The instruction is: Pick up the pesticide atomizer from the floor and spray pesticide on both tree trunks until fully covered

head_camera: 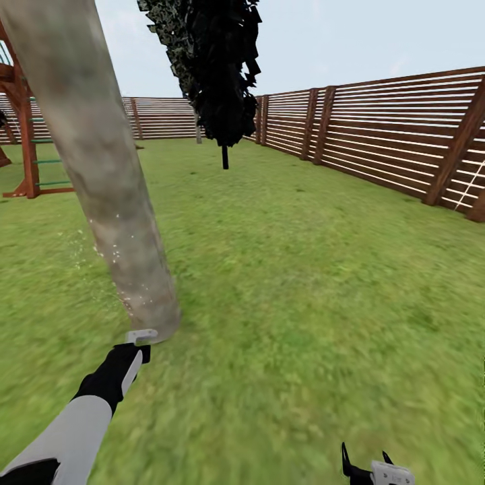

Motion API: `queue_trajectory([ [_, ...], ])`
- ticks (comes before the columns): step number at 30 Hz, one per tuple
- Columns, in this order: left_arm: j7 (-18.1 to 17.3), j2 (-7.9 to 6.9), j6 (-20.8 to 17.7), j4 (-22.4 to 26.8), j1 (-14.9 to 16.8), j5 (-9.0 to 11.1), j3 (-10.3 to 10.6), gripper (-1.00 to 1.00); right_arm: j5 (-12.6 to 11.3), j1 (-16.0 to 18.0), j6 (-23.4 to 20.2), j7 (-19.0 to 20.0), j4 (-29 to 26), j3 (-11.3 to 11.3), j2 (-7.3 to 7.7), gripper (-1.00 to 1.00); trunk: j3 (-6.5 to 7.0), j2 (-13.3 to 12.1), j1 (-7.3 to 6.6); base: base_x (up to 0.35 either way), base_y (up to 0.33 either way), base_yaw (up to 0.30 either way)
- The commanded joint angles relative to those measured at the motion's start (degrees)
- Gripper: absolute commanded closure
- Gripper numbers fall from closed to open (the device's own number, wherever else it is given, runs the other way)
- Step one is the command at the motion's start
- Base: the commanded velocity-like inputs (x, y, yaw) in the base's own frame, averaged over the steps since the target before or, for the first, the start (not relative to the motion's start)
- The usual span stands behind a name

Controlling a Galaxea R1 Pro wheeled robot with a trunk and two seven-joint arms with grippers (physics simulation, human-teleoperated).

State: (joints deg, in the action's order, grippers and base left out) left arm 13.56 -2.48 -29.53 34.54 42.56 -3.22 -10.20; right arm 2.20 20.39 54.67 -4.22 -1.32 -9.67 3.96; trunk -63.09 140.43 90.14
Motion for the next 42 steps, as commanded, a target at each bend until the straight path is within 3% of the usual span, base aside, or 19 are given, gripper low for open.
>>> queue_trajectory([
  [1,-0.03,-0.03,-0.02,0.00,-0.01,-0.04,-0.01,1.00,0.00,0.00,0.00,0.00,0.00,0.00,0.00,-1.00,0.00,0.00,0.00,0.136,-0.250,0.000],
  [24,0.06,-0.51,-0.01,0.00,0.00,-0.37,-0.18,1.00,0.00,0.00,0.00,0.00,0.00,0.00,0.00,-1.00,0.00,0.00,0.00,0.012,-0.273,0.250],
  [42,-0.03,-0.35,-0.10,0.00,-0.02,-0.18,-0.16,1.00,0.00,0.00,0.00,0.00,0.01,0.00,0.00,-1.00,0.00,0.00,0.00,0.111,-0.274,0.091],
])
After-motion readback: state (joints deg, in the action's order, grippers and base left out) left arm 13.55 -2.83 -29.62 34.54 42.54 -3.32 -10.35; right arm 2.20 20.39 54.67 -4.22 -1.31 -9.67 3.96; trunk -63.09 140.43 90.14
